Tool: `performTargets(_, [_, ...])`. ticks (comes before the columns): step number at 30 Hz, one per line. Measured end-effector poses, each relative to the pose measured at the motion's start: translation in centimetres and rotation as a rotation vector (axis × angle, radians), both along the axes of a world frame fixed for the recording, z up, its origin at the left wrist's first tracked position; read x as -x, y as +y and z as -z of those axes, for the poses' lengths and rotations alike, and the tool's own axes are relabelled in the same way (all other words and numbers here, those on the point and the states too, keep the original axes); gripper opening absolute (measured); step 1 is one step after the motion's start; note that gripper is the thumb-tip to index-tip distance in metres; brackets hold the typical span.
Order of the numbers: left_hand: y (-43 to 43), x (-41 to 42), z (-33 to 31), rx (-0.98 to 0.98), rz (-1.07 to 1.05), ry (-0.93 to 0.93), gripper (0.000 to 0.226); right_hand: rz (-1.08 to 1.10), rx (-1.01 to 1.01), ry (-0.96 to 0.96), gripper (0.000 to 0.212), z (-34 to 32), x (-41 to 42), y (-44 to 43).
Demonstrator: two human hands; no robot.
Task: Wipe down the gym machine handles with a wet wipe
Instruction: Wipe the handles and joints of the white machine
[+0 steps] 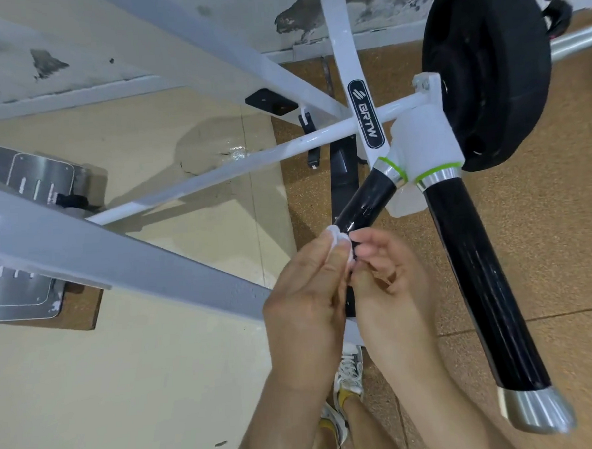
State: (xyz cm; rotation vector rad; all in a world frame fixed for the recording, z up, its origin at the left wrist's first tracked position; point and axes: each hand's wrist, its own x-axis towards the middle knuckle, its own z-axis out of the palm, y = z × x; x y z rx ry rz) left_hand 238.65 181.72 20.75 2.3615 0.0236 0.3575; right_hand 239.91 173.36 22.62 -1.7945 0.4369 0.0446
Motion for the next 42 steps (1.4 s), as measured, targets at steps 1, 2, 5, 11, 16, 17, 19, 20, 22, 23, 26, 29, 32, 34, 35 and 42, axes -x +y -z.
performTargets(1, [0.0,-0.1,0.2,-0.012,0.018,-0.011,0.023,0.006,-0.010,-0.003,0.041,0.0,0.0,0.0])
performTargets(2, [0.0,-0.6,0.1,0.014,-0.012,0.006,0.020,0.015,-0.038,-0.005,0.042,-0.1,0.0,0.0])
performTargets(5, [-0.5,-3.0,-1.0,0.257,-0.288,0.213,0.014,0.050,-0.140,0.011,0.043,-0.1,0.0,-0.1])
performTargets(11, [-0.9,-1.0,-0.1,0.001,0.039,-0.041,0.024,0.101,-0.190,0.000,0.047,0.2,0.0,-0.1])
performTargets(16, [-1.1,-4.0,-1.1,0.280,-0.234,0.156,0.015,0.101,-0.189,-0.008,0.051,0.1,0.2,-0.1])
performTargets(17, [-1.3,-4.2,-1.3,0.315,-0.283,0.183,0.015,0.105,-0.194,-0.004,0.051,0.1,0.1,-0.2])
performTargets(19, [-1.9,-3.6,-1.8,0.200,-0.211,0.137,0.019,0.113,-0.187,0.001,0.048,0.1,0.0,-0.3])
performTargets(20, [-2.1,-2.7,-1.6,0.134,-0.109,0.088,0.024,0.109,-0.176,0.000,0.047,0.1,-0.1,-0.4])
performTargets(22, [-1.6,-1.6,-0.4,-0.025,0.071,-0.035,0.032,0.090,-0.151,-0.002,0.046,0.0,-0.1,-0.6])
performTargets(23, [-1.1,-1.9,-0.2,-0.037,0.109,-0.035,0.033,0.081,-0.141,-0.003,0.047,0.0,0.0,-0.6])
performTargets(26, [-0.2,-3.9,-1.2,0.208,-0.041,0.107,0.038,0.069,-0.132,-0.009,0.049,0.0,0.0,-0.6])
performTargets(29, [-0.2,-4.5,-2.1,0.449,-0.160,0.254,0.030,0.073,-0.155,-0.015,0.050,0.0,0.0,-0.5])
performTargets(32, [-0.3,-4.0,-2.3,0.327,-0.136,0.187,0.016,0.096,-0.163,-0.025,0.050,0.1,-0.2,-0.7])
performTargets(34, [-0.3,-4.3,-1.8,0.189,-0.065,0.109,0.014,0.121,-0.162,-0.034,0.048,0.2,-0.5,-0.8])
performTargets(35, [-0.3,-4.5,-1.5,0.116,-0.024,0.052,0.014,0.130,-0.159,-0.038,0.047,0.3,-0.6,-0.8])
performTargets(42, [0.6,-6.6,-1.7,0.278,0.030,0.140,0.012,0.106,-0.098,-0.113,0.049,-0.3,-0.3,-0.3])
